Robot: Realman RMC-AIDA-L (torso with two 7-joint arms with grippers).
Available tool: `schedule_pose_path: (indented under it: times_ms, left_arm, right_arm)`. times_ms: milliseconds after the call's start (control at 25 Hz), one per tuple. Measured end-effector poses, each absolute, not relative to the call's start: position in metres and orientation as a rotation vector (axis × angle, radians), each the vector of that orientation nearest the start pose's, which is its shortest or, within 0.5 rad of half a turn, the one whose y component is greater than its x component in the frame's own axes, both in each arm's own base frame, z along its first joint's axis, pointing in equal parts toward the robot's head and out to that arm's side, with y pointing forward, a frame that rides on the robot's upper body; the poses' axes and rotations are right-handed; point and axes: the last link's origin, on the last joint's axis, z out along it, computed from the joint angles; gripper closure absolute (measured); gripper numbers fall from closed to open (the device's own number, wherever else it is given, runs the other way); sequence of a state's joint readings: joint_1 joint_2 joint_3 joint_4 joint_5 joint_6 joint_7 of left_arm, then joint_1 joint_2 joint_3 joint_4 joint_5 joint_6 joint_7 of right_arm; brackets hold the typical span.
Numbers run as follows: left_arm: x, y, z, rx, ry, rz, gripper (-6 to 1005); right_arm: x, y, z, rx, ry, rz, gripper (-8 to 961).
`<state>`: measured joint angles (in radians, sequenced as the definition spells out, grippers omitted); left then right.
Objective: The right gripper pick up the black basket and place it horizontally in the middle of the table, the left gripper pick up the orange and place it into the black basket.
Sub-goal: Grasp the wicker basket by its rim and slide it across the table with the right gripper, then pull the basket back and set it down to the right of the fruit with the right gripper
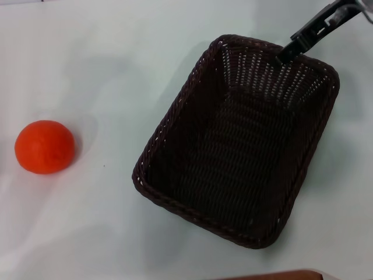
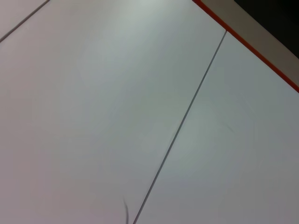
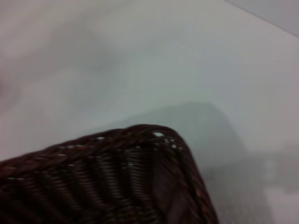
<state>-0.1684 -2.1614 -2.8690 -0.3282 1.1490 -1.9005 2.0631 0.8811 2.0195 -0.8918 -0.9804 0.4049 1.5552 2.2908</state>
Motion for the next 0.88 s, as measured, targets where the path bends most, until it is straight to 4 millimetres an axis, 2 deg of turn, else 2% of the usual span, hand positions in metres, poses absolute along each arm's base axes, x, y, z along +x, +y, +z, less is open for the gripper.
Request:
schedule_pose_path:
  times_ms: [240,440,880]
  left_arm:
    - [-0.335,0.207,0.078,-1.379,-0.545,-1.519,94]
    - [-0.335,0.208,0.078,-1.379,-0.548,-1.517,94]
    - [-0.335,0.208,0.078,-1.375,-0.549,-1.515,95]
  right_arm:
    - [0.202,0.417,0.025,0.921,2.604,0.553,177]
    - [0.204,0.415,0.024,0.907,2.622,0.539,209]
    - [0.213,0.402,0.038,0.99,2.588,0.399,674]
